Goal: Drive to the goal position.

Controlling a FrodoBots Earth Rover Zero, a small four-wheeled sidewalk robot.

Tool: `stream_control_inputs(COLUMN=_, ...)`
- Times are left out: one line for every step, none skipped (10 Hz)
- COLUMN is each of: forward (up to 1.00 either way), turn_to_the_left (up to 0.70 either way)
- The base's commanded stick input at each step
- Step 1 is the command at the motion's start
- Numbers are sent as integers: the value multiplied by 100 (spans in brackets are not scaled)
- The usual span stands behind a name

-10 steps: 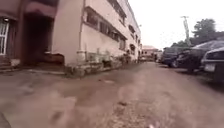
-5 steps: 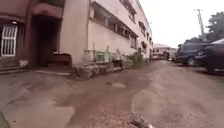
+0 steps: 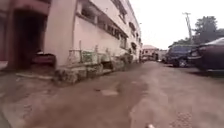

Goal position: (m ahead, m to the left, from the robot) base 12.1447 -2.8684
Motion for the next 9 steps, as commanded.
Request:
stream_control_inputs(forward=100, turn_to_the_left=-28)
stream_control_inputs(forward=100, turn_to_the_left=-28)
stream_control_inputs(forward=100, turn_to_the_left=-28)
stream_control_inputs(forward=100, turn_to_the_left=-28)
stream_control_inputs(forward=100, turn_to_the_left=-28)
stream_control_inputs(forward=100, turn_to_the_left=-28)
stream_control_inputs(forward=100, turn_to_the_left=-28)
stream_control_inputs(forward=100, turn_to_the_left=-28)
stream_control_inputs(forward=100, turn_to_the_left=-28)
